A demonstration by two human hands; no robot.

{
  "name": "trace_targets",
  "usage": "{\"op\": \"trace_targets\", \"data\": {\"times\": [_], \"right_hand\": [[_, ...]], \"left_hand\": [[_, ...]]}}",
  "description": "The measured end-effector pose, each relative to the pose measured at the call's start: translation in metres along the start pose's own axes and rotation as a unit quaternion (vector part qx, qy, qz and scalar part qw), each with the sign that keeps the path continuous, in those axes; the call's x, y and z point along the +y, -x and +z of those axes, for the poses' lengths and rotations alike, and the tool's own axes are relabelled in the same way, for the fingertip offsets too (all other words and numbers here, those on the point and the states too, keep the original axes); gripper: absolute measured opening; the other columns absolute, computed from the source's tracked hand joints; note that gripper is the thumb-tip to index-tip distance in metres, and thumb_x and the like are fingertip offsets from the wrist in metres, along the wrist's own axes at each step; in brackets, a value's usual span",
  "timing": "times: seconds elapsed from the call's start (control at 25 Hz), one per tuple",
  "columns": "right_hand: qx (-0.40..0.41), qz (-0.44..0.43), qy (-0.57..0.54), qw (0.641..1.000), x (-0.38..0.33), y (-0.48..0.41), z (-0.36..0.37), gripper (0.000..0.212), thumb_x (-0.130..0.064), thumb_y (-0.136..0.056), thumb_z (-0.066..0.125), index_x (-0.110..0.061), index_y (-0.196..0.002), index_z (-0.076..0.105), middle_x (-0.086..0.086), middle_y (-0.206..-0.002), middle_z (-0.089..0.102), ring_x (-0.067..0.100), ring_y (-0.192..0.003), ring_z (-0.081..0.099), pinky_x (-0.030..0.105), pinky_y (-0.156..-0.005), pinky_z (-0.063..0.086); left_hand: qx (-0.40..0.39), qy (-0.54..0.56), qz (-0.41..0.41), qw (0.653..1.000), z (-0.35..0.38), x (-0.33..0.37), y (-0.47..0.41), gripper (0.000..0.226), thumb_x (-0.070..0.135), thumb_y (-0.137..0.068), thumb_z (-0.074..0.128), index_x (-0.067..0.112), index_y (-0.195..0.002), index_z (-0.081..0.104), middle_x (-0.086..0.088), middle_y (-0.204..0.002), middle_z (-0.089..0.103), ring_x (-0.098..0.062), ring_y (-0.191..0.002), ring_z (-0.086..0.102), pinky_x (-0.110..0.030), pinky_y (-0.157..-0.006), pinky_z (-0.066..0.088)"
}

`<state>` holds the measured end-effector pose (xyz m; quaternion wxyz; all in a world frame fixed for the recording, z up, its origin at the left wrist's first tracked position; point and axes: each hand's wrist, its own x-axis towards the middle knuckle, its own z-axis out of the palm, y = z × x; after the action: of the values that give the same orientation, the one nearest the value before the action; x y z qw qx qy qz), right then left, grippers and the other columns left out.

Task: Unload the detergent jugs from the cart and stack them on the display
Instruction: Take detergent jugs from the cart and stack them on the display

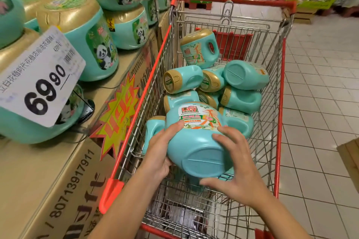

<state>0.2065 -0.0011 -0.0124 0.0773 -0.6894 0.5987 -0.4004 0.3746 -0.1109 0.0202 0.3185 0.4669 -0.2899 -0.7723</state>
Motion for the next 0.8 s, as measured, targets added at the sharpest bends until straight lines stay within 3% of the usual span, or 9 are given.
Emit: {"op": "trace_targets", "data": {"times": [0.08, 0.16, 0.2, 0.28, 0.36, 0.48, 0.64, 0.72, 0.8], "right_hand": [[0.044, 0.154, -0.17, 0.972, 0.003, -0.005, -0.006, 0.072, -0.06, -0.072, 0.068, -0.039, -0.135, 0.041, -0.017, -0.142, 0.04, 0.003, -0.134, 0.038, 0.022, -0.106, 0.037], [0.113, 0.338, -0.405, 0.842, 0.01, -0.012, -0.008, 0.061, -0.049, -0.076, 0.069, -0.031, -0.132, 0.049, -0.007, -0.14, 0.051, 0.009, -0.125, 0.051, 0.032, -0.097, 0.047], [0.097, 0.398, -0.494, 0.767, 0.015, -0.015, -0.007, 0.062, -0.046, -0.077, 0.068, -0.022, -0.132, 0.05, 0.004, -0.137, 0.056, 0.017, -0.12, 0.057, 0.04, -0.091, 0.051], [0.048, 0.449, -0.594, 0.665, 0.017, -0.017, -0.005, 0.064, -0.038, -0.077, 0.069, -0.012, -0.132, 0.052, 0.014, -0.125, 0.065, 0.026, -0.105, 0.067, 0.042, -0.074, 0.058], [0.02, 0.437, -0.644, 0.628, 0.016, -0.018, -0.005, 0.077, -0.034, -0.065, 0.084, -0.011, -0.131, 0.054, 0.016, -0.12, 0.067, 0.029, -0.101, 0.069, 0.041, -0.07, 0.059], [-0.015, 0.378, -0.609, 0.697, 0.015, -0.013, -0.006, 0.102, -0.034, -0.043, 0.095, -0.011, -0.133, 0.053, 0.017, -0.122, 0.066, 0.032, -0.105, 0.066, 0.04, -0.08, 0.059], [-0.006, 0.323, -0.536, 0.78, 0.006, -0.015, -0.007, 0.104, -0.013, -0.047, 0.083, -0.021, -0.142, 0.041, 0.012, -0.128, 0.063, 0.029, -0.112, 0.064, 0.038, -0.082, 0.057], [-0.014, 0.284, -0.502, 0.817, -0.005, -0.02, -0.008, 0.114, -0.013, -0.046, 0.085, -0.025, -0.147, 0.033, 0.009, -0.134, 0.058, 0.027, -0.118, 0.061, 0.039, -0.086, 0.055], [-0.014, 0.26, -0.485, 0.835, -0.016, -0.024, -0.009, 0.119, -0.021, -0.045, 0.092, -0.027, -0.147, 0.03, 0.004, -0.131, 0.061, 0.023, -0.113, 0.064, 0.033, -0.081, 0.057]], "left_hand": [[0.003, 0.021, 0.031, 0.999, -0.003, -0.001, -0.001, 0.05, 0.035, -0.057, 0.075, 0.012, -0.101, 0.071, -0.013, -0.098, 0.076, -0.022, -0.077, 0.074, -0.033, -0.065, 0.061], [-0.017, 0.029, 0.064, 0.997, -0.007, -0.001, -0.002, 0.052, 0.033, -0.06, 0.075, 0.013, -0.107, 0.069, -0.011, -0.099, 0.076, -0.02, -0.079, 0.074, -0.032, -0.064, 0.061], [-0.028, 0.016, 0.079, 0.996, -0.009, -0.002, -0.002, 0.053, 0.029, -0.062, 0.077, 0.012, -0.112, 0.067, -0.01, -0.099, 0.076, -0.02, -0.081, 0.074, -0.031, -0.062, 0.06], [-0.046, -0.013, 0.096, 0.994, -0.011, -0.007, 0.0, 0.053, 0.021, -0.068, 0.079, 0.011, -0.118, 0.064, -0.011, -0.104, 0.075, -0.022, -0.086, 0.073, -0.032, -0.065, 0.061], [-0.069, -0.027, 0.101, 0.992, -0.016, -0.009, 0.0, 0.056, 0.025, -0.069, 0.074, 0.013, -0.122, 0.061, -0.012, -0.111, 0.073, -0.024, -0.095, 0.071, -0.036, -0.076, 0.061], [-0.113, -0.08, 0.096, 0.986, -0.03, 0.006, 0.001, 0.074, 0.028, -0.055, 0.079, 0.016, -0.126, 0.059, -0.01, -0.116, 0.071, -0.025, -0.1, 0.07, -0.032, -0.078, 0.059], [-0.123, -0.142, 0.116, 0.975, -0.031, 0.015, 0.01, 0.084, 0.031, -0.046, 0.087, 0.013, -0.123, 0.059, -0.011, -0.107, 0.074, -0.027, -0.091, 0.073, -0.035, -0.068, 0.06], [-0.091, -0.122, 0.173, 0.973, -0.028, 0.01, 0.017, 0.094, 0.037, -0.036, 0.096, 0.013, -0.118, 0.058, -0.01, -0.101, 0.075, -0.025, -0.086, 0.073, -0.032, -0.064, 0.058], [-0.078, -0.114, 0.224, 0.965, -0.031, 0.009, 0.025, 0.094, 0.045, -0.031, 0.097, 0.018, -0.112, 0.059, -0.008, -0.097, 0.075, -0.023, -0.083, 0.074, -0.03, -0.062, 0.058]]}}
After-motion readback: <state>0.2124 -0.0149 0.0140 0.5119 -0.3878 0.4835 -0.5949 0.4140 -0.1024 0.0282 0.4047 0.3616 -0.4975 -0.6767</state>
